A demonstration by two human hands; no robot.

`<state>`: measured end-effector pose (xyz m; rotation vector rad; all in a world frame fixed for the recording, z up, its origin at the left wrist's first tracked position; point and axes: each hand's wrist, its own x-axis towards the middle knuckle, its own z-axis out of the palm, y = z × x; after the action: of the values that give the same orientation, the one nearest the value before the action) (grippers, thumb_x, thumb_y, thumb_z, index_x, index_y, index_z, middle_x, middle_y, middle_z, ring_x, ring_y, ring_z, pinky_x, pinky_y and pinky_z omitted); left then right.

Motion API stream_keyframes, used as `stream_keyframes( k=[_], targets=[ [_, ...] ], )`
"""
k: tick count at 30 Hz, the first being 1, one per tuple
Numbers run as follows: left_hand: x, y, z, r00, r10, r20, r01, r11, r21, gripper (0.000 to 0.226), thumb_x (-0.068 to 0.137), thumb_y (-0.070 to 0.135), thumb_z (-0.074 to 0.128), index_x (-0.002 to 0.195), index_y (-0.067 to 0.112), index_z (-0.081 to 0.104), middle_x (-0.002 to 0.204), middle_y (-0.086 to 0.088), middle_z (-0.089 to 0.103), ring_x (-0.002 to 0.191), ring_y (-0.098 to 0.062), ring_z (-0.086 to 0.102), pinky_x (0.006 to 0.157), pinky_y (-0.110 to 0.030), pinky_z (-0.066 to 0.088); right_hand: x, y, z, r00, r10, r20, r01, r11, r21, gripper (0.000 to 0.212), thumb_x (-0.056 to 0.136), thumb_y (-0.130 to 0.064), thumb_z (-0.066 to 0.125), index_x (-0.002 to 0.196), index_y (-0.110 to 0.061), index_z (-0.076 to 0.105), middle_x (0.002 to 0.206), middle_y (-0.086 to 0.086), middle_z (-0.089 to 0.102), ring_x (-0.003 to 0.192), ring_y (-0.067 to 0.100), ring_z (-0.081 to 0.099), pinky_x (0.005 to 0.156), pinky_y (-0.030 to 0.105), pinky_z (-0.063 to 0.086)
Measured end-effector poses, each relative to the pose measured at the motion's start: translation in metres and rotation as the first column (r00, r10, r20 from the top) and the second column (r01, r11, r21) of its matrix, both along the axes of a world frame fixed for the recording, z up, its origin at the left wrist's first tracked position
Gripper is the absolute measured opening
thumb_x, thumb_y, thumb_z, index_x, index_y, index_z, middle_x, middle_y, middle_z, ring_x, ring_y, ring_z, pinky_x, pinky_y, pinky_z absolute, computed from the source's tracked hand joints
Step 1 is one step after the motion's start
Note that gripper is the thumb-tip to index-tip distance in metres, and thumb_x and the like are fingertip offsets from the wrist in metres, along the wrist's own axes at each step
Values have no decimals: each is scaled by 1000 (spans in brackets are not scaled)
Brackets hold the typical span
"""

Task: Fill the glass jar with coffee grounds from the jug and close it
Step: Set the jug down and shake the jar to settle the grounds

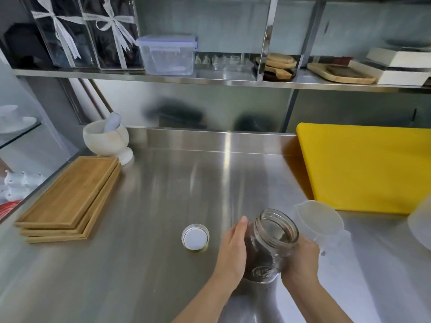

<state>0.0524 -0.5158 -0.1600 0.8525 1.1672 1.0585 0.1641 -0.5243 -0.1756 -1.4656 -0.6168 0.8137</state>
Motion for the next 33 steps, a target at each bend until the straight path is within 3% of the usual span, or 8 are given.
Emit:
stream_keyframes(
  k=[3,6,13,16,18,23,28,33],
  targets=[
    [-15,17,-9,983,182,20,-183,980,73,38,95,30,43,77,12,71,87,-12,72,84,-18,63,89,-32,42,5,-2,3,988,-63,-144,72,995,63,53,79,19,44,38,-15,43,29,-14,36,31,2,32,34,12,29],
    [-15,20,-8,967,242,79,-250,962,107,36,98,26,40,78,13,68,82,-2,72,82,-10,64,93,-33,42,1,-1,2,983,-30,-180,43,997,69,47,83,10,47,45,-16,53,39,-7,48,43,7,46,41,14,39],
    [-10,-2,-16,942,-294,-164,331,898,289,43,87,54,47,113,23,61,114,3,68,113,-8,59,102,-23,41,5,0,-8,997,3,-76,-3,1000,-4,36,90,6,45,61,-13,54,40,-9,56,42,3,51,42,11,42],
    [-16,1,-19,813,-461,-357,566,769,297,89,63,54,75,137,35,29,136,15,49,128,0,45,110,-23,35,7,-2,-5,994,48,-101,-54,997,-54,29,91,0,46,70,-16,59,59,-5,62,57,12,59,49,23,48],
    [-15,-1,-19,805,-379,-456,543,779,312,99,56,41,85,135,41,26,135,17,49,126,1,47,108,-27,38,4,0,-1,987,39,-154,-48,997,-58,24,89,-5,49,70,-13,60,65,6,62,63,21,60,56,29,51],
    [-23,6,-26,924,-267,-275,347,888,301,83,47,29,86,115,35,40,111,9,66,103,-2,64,94,-24,48,0,5,17,986,125,-112,-128,992,-18,30,90,-26,52,68,-9,61,74,13,59,76,23,55,73,35,45],
    [-43,18,-21,950,-193,-244,270,901,340,85,43,31,84,116,30,42,109,6,66,100,-3,65,87,-17,50,16,14,26,995,-89,-32,92,991,102,27,94,-29,46,83,-13,65,81,9,62,86,29,56,90,49,43],
    [-46,19,-17,945,-268,-187,319,878,356,84,42,23,85,115,23,44,109,0,66,101,-8,66,83,-21,51,-8,5,13,913,407,27,-408,912,38,42,80,-55,55,84,-15,69,79,27,60,73,25,56,65,35,46]
  ],
)
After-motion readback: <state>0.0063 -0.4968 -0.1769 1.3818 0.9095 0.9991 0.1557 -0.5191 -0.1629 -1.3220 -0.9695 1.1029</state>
